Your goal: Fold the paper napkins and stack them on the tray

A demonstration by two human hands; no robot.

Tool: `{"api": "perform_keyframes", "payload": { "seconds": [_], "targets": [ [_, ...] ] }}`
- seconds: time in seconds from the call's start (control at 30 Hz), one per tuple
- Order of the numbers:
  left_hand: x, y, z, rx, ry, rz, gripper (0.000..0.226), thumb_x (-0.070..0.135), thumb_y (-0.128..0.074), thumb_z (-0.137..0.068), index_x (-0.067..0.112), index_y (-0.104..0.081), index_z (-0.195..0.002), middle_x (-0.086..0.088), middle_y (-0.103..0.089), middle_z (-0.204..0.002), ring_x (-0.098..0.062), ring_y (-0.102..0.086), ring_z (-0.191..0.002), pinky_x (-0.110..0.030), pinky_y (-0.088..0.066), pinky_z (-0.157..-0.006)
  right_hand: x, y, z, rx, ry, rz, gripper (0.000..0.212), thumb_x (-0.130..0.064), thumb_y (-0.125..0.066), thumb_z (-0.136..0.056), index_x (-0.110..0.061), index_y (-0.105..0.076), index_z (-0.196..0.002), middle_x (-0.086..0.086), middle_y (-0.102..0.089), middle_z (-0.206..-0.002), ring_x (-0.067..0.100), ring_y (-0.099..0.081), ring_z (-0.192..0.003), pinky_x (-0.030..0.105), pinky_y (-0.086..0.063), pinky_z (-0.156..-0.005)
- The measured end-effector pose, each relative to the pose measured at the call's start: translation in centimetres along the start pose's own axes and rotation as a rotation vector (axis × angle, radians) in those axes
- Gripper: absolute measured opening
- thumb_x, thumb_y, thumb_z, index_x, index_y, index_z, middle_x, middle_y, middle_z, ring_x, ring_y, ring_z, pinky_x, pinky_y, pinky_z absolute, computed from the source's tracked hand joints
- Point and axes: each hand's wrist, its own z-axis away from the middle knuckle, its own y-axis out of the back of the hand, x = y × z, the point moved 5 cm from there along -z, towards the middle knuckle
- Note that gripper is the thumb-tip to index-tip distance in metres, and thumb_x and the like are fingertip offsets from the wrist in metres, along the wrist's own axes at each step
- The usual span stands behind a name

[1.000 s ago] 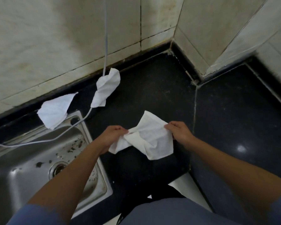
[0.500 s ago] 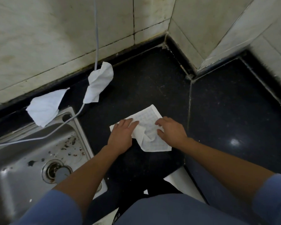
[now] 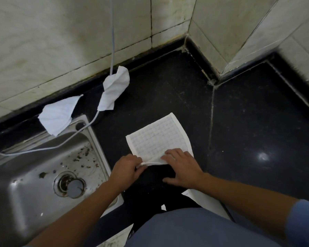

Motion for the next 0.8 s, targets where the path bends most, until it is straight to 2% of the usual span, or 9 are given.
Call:
{"api": "perform_keyframes", "payload": {
  "seconds": [0.07,0.17,0.23,0.3,0.43,0.5,0.57,0.7,0.8],
  "targets": [
    [-0.1,0.1,0.4,-0.011,0.053,0.056,0.043,0.053,-0.041,-0.085,0.020,-0.065,-0.072,0.007,-0.061,-0.069,-0.011,-0.054,-0.069,-0.029,-0.044,-0.061,-0.8,-1.0,-0.2,0.004,0.003,0.032,0.059,-0.057,-0.063,-0.066,-0.023,-0.057,-0.114,0.002,-0.058,-0.121,0.024,-0.056,-0.108,0.039,-0.052,-0.077],
    [-0.3,-0.1,1.4,0.010,-0.032,0.018,0.028,0.042,-0.053,-0.082,0.021,-0.065,-0.069,0.006,-0.061,-0.069,-0.014,-0.055,-0.068,-0.034,-0.048,-0.058,0.2,-0.4,-0.4,0.076,-0.045,0.056,0.034,-0.030,-0.081,-0.058,-0.022,-0.068,-0.089,0.001,-0.065,-0.105,0.025,-0.063,-0.093,0.037,-0.051,-0.069],
    [-0.5,-0.5,2.2,0.003,-0.111,-0.040,0.013,0.026,-0.071,-0.073,0.019,-0.063,-0.065,0.005,-0.061,-0.070,-0.016,-0.056,-0.069,-0.033,-0.050,-0.056,1.5,0.0,0.0,0.104,-0.054,0.052,0.029,-0.025,-0.081,-0.055,-0.023,-0.069,-0.081,-0.002,-0.066,-0.099,0.023,-0.063,-0.089,0.035,-0.048,-0.071],
    [-0.7,-1.1,3.2,-0.036,-0.176,-0.063,0.019,0.018,-0.081,-0.060,0.020,-0.062,-0.064,0.006,-0.064,-0.079,-0.015,-0.058,-0.076,-0.030,-0.050,-0.060,2.8,0.0,0.9,0.113,0.004,0.071,0.026,-0.022,-0.078,-0.055,-0.022,-0.068,-0.079,-0.003,-0.066,-0.095,0.021,-0.063,-0.086,0.034,-0.039,-0.076],
    [-0.4,-3.2,5.4,-0.220,-0.217,-0.127,0.011,0.025,-0.069,-0.065,0.025,-0.058,-0.069,0.009,-0.063,-0.081,-0.013,-0.059,-0.080,-0.024,-0.041,-0.066,5.0,-0.4,3.3,0.013,0.041,0.105,0.022,-0.024,-0.065,-0.057,-0.025,-0.063,-0.078,-0.007,-0.064,-0.090,0.018,-0.061,-0.082,0.030,-0.031,-0.074],
    [-0.3,-3.6,5.7,-0.286,-0.119,-0.084,0.005,0.025,-0.061,-0.076,0.022,-0.063,-0.078,0.002,-0.063,-0.085,-0.018,-0.059,-0.084,-0.027,-0.041,-0.071,5.4,-0.7,3.6,-0.080,0.015,0.029,0.019,-0.023,-0.063,-0.064,-0.026,-0.065,-0.082,-0.008,-0.065,-0.092,0.019,-0.062,-0.085,0.032,-0.039,-0.073],
    [-0.7,-3.2,5.6,-0.321,0.009,-0.030,0.014,0.030,-0.054,-0.085,0.020,-0.065,-0.083,0.000,-0.063,-0.089,-0.017,-0.058,-0.085,-0.029,-0.044,-0.074,5.5,0.0,3.2,-0.132,-0.063,-0.065,0.016,-0.024,-0.062,-0.079,-0.026,-0.069,-0.094,-0.008,-0.067,-0.100,0.017,-0.061,-0.094,0.032,-0.044,-0.079],
    [-2.3,-1.6,4.5,-0.293,0.265,0.286,0.035,0.030,-0.055,-0.093,0.023,-0.053,-0.059,0.006,-0.055,-0.061,-0.008,-0.054,-0.059,-0.031,-0.044,-0.063,6.4,3.4,0.2,-0.090,-0.265,-0.297,0.012,-0.031,-0.064,-0.087,-0.024,-0.070,-0.094,-0.007,-0.064,-0.083,0.014,-0.061,-0.082,0.027,-0.044,-0.070],
    [-4.6,-0.2,2.8,-0.214,0.438,0.373,0.037,0.028,-0.056,-0.094,0.014,-0.058,-0.059,-0.005,-0.063,-0.061,-0.018,-0.061,-0.059,-0.033,-0.048,-0.063,7.1,5.0,-3.4,-0.029,-0.355,-0.342,0.017,-0.030,-0.069,-0.082,-0.015,-0.065,-0.084,-0.001,-0.061,-0.078,0.020,-0.059,-0.077,0.032,-0.045,-0.067]
  ]
}}
